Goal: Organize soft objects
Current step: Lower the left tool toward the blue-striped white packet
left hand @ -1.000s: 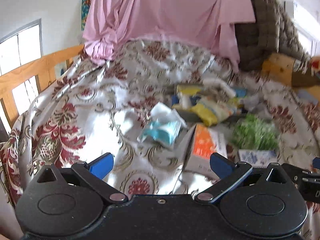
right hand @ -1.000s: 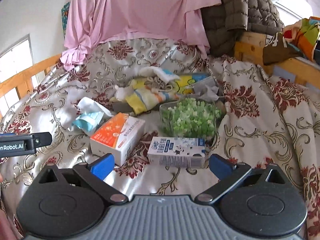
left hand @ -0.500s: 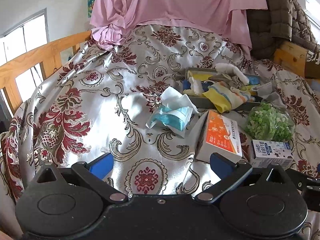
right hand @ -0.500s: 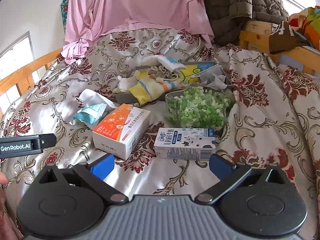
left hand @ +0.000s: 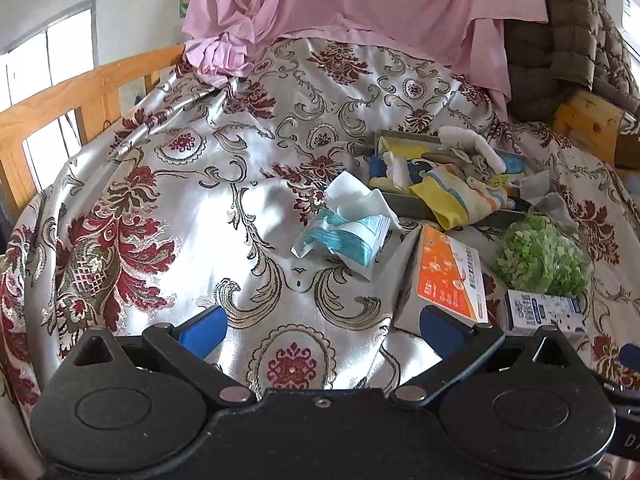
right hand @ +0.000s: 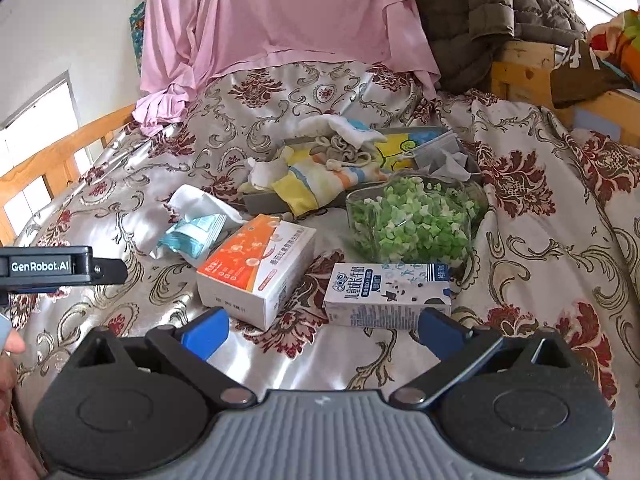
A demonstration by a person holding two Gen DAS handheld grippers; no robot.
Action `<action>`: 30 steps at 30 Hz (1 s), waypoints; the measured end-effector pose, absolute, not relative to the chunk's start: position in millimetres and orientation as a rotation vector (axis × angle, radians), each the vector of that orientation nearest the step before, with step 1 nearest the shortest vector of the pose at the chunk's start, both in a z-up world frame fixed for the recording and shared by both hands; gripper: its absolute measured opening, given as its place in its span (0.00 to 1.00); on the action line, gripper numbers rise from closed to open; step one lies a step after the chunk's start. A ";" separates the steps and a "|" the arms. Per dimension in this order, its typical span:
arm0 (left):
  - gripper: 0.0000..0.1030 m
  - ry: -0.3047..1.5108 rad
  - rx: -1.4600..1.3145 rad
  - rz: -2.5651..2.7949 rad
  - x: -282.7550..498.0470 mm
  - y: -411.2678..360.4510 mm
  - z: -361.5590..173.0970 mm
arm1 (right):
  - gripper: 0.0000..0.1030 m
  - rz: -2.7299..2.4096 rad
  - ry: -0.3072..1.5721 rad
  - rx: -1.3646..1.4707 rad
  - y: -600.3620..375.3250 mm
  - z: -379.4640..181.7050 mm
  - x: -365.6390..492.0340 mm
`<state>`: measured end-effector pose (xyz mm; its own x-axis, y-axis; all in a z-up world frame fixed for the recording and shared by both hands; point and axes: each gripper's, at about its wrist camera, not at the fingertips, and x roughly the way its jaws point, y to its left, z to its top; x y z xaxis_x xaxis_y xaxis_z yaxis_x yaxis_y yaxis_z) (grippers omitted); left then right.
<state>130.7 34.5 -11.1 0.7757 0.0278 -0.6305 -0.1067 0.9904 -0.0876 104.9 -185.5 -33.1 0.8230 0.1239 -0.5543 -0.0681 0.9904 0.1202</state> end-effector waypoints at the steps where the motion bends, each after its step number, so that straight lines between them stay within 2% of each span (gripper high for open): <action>1: 0.99 0.689 -0.124 0.063 134.0 35.7 -11.0 | 1.00 0.100 0.596 0.104 -186.6 -33.3 105.2; 8: 0.99 0.746 -0.046 -0.047 161.7 41.6 -5.9 | 1.00 0.108 0.606 0.142 -188.9 -35.5 106.9; 12: 0.99 0.717 0.041 -0.062 176.0 43.6 -7.0 | 1.00 0.105 0.597 0.142 -188.0 -36.2 110.6; 23: 0.99 0.703 -0.073 -0.053 193.9 54.5 -15.4 | 1.00 0.108 0.538 0.196 -189.1 -35.0 137.1; 30: 0.99 0.694 -0.045 -0.087 204.5 49.4 -27.6 | 1.00 0.119 0.528 0.169 -179.9 -33.7 153.9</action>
